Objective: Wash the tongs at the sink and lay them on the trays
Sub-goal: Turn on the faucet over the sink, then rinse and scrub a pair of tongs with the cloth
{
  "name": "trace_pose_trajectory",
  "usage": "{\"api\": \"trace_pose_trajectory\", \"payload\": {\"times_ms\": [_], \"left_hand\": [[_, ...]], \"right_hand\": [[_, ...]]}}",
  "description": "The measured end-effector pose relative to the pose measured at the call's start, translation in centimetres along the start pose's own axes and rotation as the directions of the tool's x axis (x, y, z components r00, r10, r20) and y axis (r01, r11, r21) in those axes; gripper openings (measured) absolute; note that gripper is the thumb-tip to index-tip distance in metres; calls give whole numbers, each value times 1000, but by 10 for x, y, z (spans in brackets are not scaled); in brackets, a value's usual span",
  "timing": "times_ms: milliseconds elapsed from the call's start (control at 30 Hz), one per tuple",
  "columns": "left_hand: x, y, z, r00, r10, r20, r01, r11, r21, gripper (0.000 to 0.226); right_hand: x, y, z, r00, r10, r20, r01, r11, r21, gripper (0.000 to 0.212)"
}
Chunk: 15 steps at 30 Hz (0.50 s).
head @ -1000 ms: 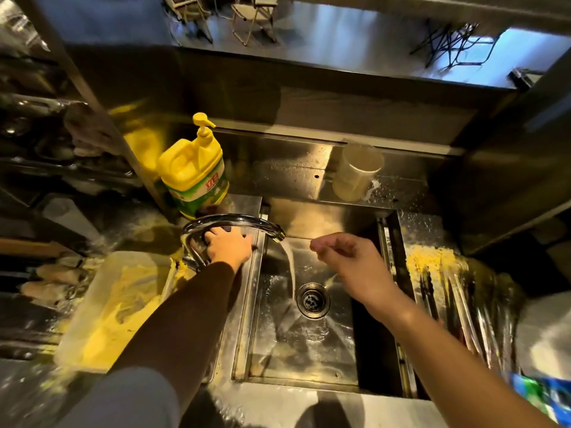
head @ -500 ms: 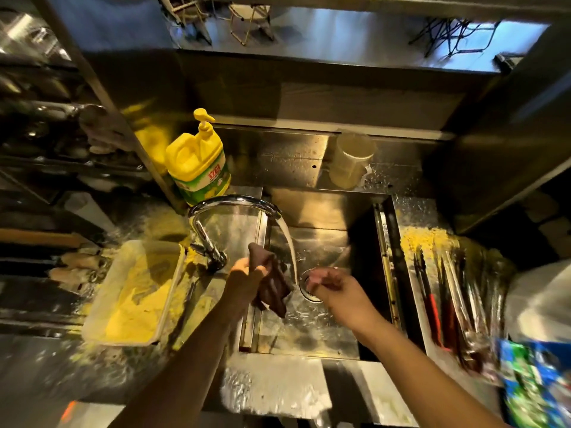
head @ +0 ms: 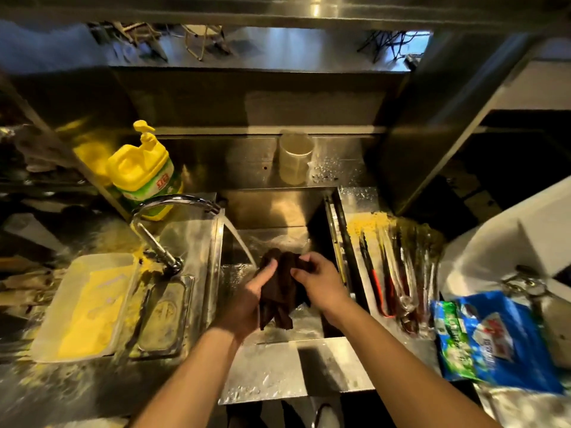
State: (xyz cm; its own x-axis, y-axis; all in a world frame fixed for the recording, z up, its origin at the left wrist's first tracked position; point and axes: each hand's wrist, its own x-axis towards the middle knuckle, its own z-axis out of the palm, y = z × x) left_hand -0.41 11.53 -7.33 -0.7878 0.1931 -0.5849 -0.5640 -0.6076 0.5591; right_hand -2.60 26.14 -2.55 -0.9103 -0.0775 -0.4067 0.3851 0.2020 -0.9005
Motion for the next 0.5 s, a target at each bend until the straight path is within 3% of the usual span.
{"api": "trace_pose_trajectory", "payload": {"times_ms": [133, 233, 300, 333, 400, 500], "left_hand": [[21, -27, 32, 996, -39, -84, 40, 999, 7, 28], [39, -46, 55, 997, -22, -80, 16, 997, -77, 51], [48, -57, 72, 1000, -12, -15, 11, 996, -92, 47], [50, -61, 78, 1000, -9, 12, 10, 995, -96, 38], [52, -68, 87, 998, 18, 61, -11, 993, -115, 28], [58, -84, 99, 994, 33, 104, -12, 982, -190, 32]], "right_hand": [[-2, 9, -41, 996, -17, -84, 17, 1000, -5, 21], [3, 20, -88, 979, 22, -203, -22, 1000, 1, 11], [6, 34, -130, 951, 5, -308, -47, 991, -129, 22], [8, 41, -148, 935, -31, -354, -74, 957, -280, 28], [11, 54, -175, 908, -80, -412, -205, 773, -600, 40], [19, 69, -196, 915, -13, -402, -345, 490, -801, 61]]}}
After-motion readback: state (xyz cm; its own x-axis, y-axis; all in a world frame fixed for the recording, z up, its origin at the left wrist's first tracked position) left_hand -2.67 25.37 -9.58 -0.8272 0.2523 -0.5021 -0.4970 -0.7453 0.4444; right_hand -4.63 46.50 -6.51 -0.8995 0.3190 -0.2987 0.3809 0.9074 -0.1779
